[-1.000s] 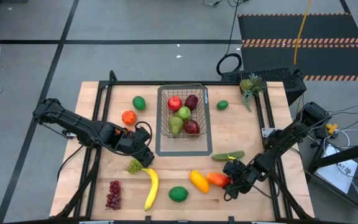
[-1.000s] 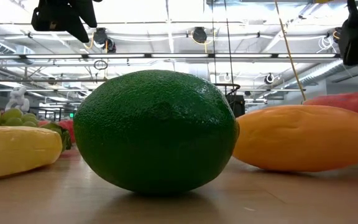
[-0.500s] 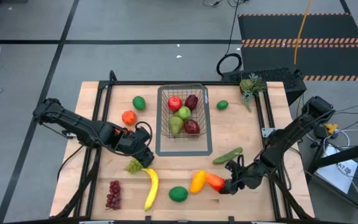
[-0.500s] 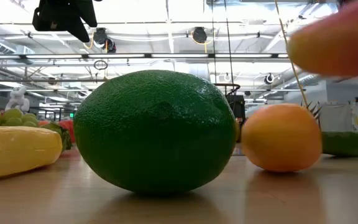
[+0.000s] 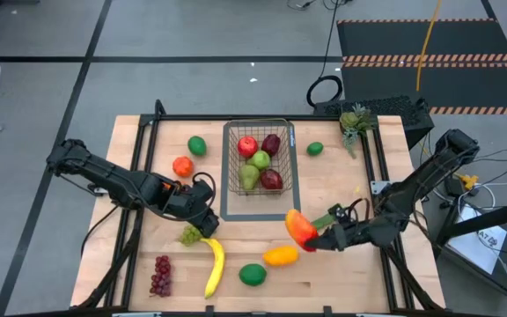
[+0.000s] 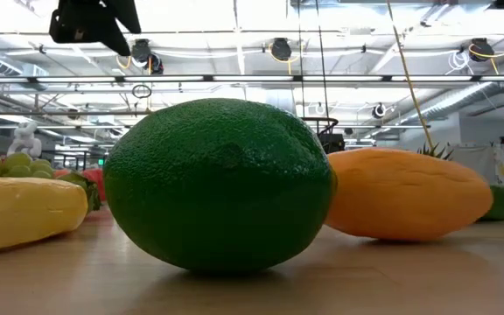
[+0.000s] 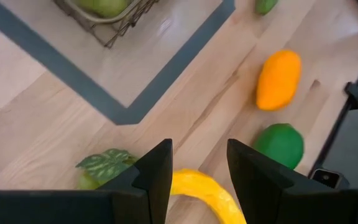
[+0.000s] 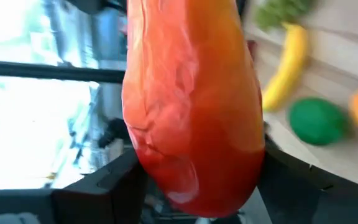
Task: Build produce basket
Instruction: Put the orange mango into the gold wire basket
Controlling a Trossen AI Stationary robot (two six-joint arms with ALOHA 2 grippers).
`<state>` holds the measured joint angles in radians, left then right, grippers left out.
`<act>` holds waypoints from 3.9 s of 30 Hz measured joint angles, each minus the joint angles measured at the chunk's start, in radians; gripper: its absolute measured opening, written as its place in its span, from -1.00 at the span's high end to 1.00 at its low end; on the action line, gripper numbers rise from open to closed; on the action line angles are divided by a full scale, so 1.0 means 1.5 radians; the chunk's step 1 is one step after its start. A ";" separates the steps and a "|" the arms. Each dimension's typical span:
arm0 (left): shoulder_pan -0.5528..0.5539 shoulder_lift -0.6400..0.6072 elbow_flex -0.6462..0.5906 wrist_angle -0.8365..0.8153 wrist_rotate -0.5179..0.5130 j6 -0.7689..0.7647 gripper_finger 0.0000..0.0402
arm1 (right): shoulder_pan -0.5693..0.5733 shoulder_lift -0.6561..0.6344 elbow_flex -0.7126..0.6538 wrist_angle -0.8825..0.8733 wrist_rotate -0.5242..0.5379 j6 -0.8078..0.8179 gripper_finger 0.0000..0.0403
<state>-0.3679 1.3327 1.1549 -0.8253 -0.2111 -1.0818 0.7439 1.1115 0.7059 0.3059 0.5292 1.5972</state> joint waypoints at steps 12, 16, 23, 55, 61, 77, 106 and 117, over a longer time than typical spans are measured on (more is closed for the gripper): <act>0.000 0.000 0.000 0.092 -0.021 0.067 0.24 | -0.079 -0.004 0.000 0.271 0.037 -0.260 -0.25; 0.001 0.000 0.000 0.098 -0.034 0.082 0.24 | -0.103 -0.004 0.000 0.338 0.038 -0.326 -0.25; 0.001 0.000 0.000 0.098 -0.035 0.071 0.24 | -0.138 -0.004 0.000 0.451 0.031 -0.420 -0.25; 0.077 0.006 0.000 0.363 -0.091 -0.105 0.24 | -0.411 -0.109 0.001 0.516 -0.515 -0.315 -0.25; 0.091 0.010 0.000 0.407 -0.132 -0.106 0.24 | -0.464 -0.129 0.001 0.505 -0.577 -0.270 -0.25; 0.102 0.034 0.000 0.428 -0.156 -0.084 0.24 | -0.551 -0.133 0.001 0.416 -0.635 -0.270 -0.25; 0.102 0.039 0.000 0.439 -0.152 -0.022 0.24 | -0.574 -0.152 0.003 0.416 -0.528 -0.309 -0.25; 0.102 0.039 0.000 0.437 -0.152 0.004 0.24 | -0.573 -0.151 0.178 0.154 -0.534 -0.583 -0.25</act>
<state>-0.2153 1.3907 1.1545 -0.1692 -0.4397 -1.0752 -0.1158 0.8845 0.9723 0.5369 -0.2714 0.7232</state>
